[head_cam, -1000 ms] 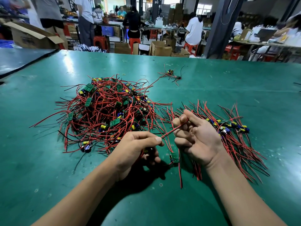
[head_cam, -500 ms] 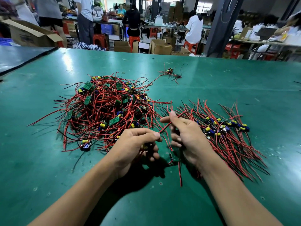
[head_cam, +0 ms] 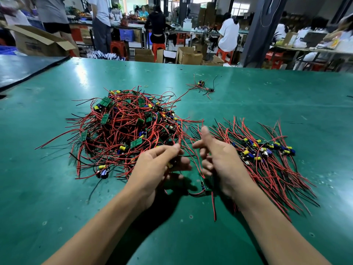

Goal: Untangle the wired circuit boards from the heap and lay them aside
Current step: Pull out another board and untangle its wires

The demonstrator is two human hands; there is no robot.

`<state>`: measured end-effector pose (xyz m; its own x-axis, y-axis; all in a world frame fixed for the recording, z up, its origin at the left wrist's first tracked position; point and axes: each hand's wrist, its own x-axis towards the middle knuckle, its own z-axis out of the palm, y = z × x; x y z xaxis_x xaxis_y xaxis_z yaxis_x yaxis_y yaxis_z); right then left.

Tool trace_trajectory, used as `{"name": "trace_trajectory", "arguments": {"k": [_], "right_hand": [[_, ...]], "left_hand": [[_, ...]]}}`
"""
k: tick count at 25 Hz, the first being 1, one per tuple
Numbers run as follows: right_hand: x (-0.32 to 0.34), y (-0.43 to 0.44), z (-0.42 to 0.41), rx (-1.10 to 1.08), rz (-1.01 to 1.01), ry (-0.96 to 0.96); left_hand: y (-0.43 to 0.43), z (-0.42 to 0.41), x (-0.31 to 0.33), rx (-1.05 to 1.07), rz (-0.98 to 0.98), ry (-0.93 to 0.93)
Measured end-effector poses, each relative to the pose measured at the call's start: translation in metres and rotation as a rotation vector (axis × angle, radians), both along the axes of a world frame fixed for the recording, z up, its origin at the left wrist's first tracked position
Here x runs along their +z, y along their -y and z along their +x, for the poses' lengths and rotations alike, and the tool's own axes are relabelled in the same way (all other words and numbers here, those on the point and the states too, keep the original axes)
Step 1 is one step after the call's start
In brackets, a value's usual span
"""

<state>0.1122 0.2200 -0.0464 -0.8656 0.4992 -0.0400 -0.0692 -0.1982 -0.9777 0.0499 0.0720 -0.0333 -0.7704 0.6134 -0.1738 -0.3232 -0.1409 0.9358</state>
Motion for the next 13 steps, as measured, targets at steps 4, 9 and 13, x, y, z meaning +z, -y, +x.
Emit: {"name": "trace_trajectory", "arguments": {"k": [4, 9, 13], "right_hand": [[-0.005, 0.020, 0.001, -0.010, 0.450, 0.154], [-0.003, 0.017, 0.000, -0.121, 0.468, 0.023], [0.007, -0.012, 0.004, -0.258, 0.394, -0.005]], "left_hand": [[-0.006, -0.002, -0.001, 0.001, 0.096, 0.125], [-0.012, 0.004, -0.008, -0.147, 0.225, 0.197], [-0.006, -0.001, -0.016, -0.053, 0.000, -0.142]]}}
